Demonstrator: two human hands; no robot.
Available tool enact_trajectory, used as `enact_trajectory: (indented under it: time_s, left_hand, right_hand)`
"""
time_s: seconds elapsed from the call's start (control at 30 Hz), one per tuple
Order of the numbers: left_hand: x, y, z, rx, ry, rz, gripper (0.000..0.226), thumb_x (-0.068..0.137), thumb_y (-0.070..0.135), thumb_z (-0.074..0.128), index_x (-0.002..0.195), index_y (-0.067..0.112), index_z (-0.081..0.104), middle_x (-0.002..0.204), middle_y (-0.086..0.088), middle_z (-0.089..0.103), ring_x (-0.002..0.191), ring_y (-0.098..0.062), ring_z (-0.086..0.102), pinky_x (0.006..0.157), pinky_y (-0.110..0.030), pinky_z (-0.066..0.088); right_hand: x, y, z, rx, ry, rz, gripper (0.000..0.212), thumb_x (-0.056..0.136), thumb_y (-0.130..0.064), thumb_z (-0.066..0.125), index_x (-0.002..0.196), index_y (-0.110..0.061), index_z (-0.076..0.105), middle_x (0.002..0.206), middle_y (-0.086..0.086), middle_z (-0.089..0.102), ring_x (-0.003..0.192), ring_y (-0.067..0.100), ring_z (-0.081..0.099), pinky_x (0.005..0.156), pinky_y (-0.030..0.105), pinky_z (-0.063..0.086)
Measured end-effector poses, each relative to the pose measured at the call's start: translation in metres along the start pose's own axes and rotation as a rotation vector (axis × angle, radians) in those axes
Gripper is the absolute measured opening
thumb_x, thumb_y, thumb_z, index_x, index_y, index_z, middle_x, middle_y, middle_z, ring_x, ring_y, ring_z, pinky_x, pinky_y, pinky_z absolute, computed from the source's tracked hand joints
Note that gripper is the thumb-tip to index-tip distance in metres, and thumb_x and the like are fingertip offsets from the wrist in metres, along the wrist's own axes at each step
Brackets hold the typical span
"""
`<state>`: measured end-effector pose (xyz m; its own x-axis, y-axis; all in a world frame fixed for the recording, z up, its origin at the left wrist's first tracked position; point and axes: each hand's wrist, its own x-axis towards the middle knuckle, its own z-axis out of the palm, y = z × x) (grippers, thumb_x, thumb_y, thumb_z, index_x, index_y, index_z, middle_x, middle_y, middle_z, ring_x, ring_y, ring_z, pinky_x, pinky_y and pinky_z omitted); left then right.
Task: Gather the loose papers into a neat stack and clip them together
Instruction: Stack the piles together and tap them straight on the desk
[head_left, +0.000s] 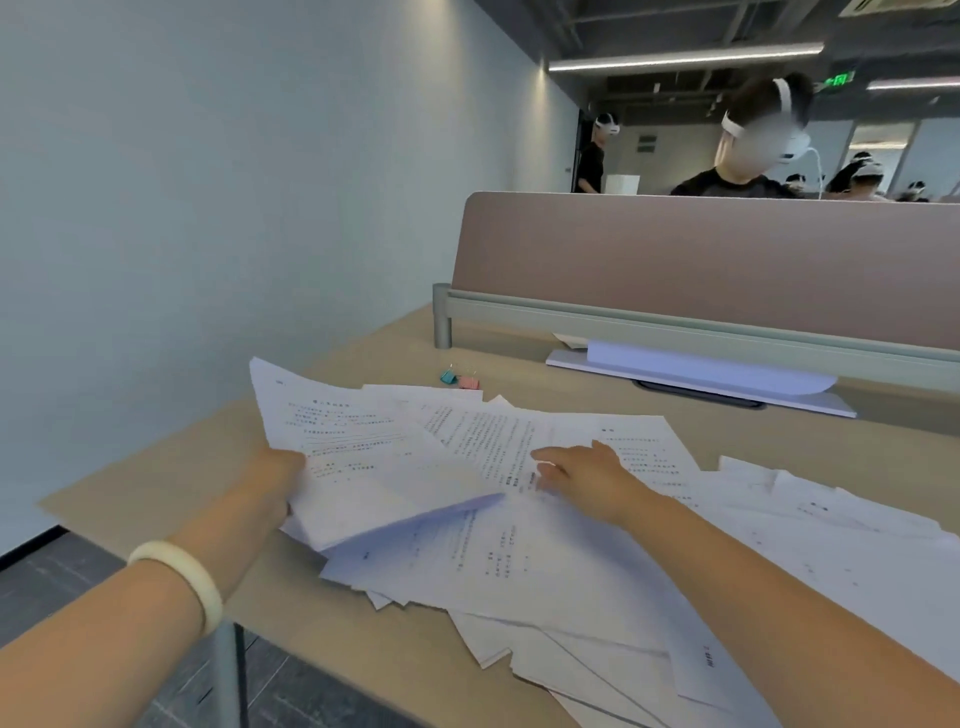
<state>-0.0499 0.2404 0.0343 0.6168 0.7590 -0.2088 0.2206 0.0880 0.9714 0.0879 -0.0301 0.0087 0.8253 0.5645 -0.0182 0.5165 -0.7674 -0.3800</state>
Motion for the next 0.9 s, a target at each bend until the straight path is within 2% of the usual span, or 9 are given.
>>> enact_trajectory:
  time_s: [0.1,0.2,0.33,0.43,0.53,0.63,0.73,0.8,0.9]
  left_hand:
    - [-0.009,-0.002,0.007,0.057,-0.066,-0.049,0.022,0.095,-0.003,0.036,0.107,0.009,0.049,0.097,-0.013,0.058,0.074,-0.028,0.053,0.063,-0.03,0.041]
    - [-0.013,-0.004,0.007,0.239,-0.171,-0.024,0.015,0.092,-0.001,0.04,0.088,0.01,0.05,0.069,-0.007,0.046,0.057,-0.018,0.035,0.054,-0.024,0.028]
    - [-0.024,-0.004,0.016,0.301,-0.29,-0.063,0.015,0.091,-0.001,0.043,0.1,0.003,0.056,0.075,-0.012,0.055,0.059,-0.024,0.049,0.046,-0.024,0.042]
    - [-0.039,-0.004,0.03,0.202,-0.426,-0.226,0.021,0.093,0.005,0.049,0.113,0.004,0.054,0.098,-0.016,0.063,0.082,-0.032,0.064,0.061,-0.036,0.059]
    - [-0.045,-0.002,0.044,0.085,-0.471,-0.286,0.028,0.09,0.004,0.054,0.118,0.007,0.053,0.115,-0.019,0.06,0.1,-0.04,0.064,0.088,-0.049,0.054]
    - [-0.05,-0.002,0.059,0.014,-0.46,-0.304,0.03,0.088,0.003,0.056,0.118,0.008,0.053,0.112,-0.018,0.06,0.104,-0.039,0.062,0.092,-0.05,0.051]
    - [-0.057,-0.003,0.071,-0.009,-0.488,-0.325,0.034,0.089,0.007,0.058,0.122,0.009,0.053,0.112,-0.015,0.061,0.101,-0.036,0.061,0.081,-0.042,0.054]
    - [-0.058,-0.004,0.077,-0.013,-0.491,-0.328,0.038,0.088,0.009,0.06,0.125,0.011,0.052,0.121,-0.015,0.058,0.109,-0.036,0.059,0.076,-0.038,0.054]
    - [-0.057,-0.004,0.083,-0.026,-0.447,-0.313,0.038,0.086,0.011,0.063,0.123,0.012,0.051,0.127,-0.011,0.052,0.119,-0.034,0.051,0.085,-0.037,0.049]
  right_hand:
    - [-0.012,-0.002,-0.01,0.454,-0.144,0.063,0.025,0.101,-0.026,0.04,0.12,-0.022,0.056,0.091,0.004,0.073,0.106,0.01,0.056,0.079,0.012,0.042]
    - [0.001,0.016,-0.024,0.315,0.049,0.125,0.035,0.099,-0.032,0.042,0.131,-0.022,0.052,0.127,0.002,0.061,0.124,0.018,0.051,0.098,0.024,0.039]
    - [0.033,0.033,-0.03,0.162,-0.049,0.243,0.06,0.097,-0.044,0.043,0.147,-0.016,0.028,0.154,0.003,0.032,0.138,0.024,0.037,0.11,0.033,0.03]
    - [0.055,0.034,-0.024,0.106,-0.119,0.298,0.073,0.092,-0.056,0.042,0.15,-0.017,0.023,0.156,0.005,0.026,0.142,0.027,0.028,0.115,0.039,0.025]
    - [0.073,0.034,-0.021,-0.031,-0.107,0.335,0.074,0.087,-0.066,0.041,0.143,-0.018,0.037,0.152,0.008,0.03,0.141,0.031,0.024,0.114,0.043,0.025]
    - [0.082,0.033,-0.024,-0.022,-0.175,0.305,0.055,0.077,-0.069,0.055,0.096,-0.018,0.056,0.108,-0.001,0.054,0.103,0.02,0.051,0.088,0.032,0.04]
    - [0.086,0.031,-0.028,0.067,-0.226,0.288,0.049,0.071,-0.063,0.068,0.072,-0.021,0.043,0.081,-0.006,0.043,0.075,0.013,0.043,0.066,0.024,0.032]
    - [0.088,0.031,-0.026,-0.044,-0.236,0.287,0.05,0.068,-0.066,0.068,0.081,-0.021,0.051,0.104,0.0,0.048,0.094,0.018,0.045,0.08,0.029,0.038]
    - [0.085,0.03,-0.023,-0.158,-0.199,0.291,0.084,0.068,-0.065,0.069,0.133,-0.016,0.045,0.14,0.01,0.035,0.132,0.029,0.032,0.106,0.039,0.034]
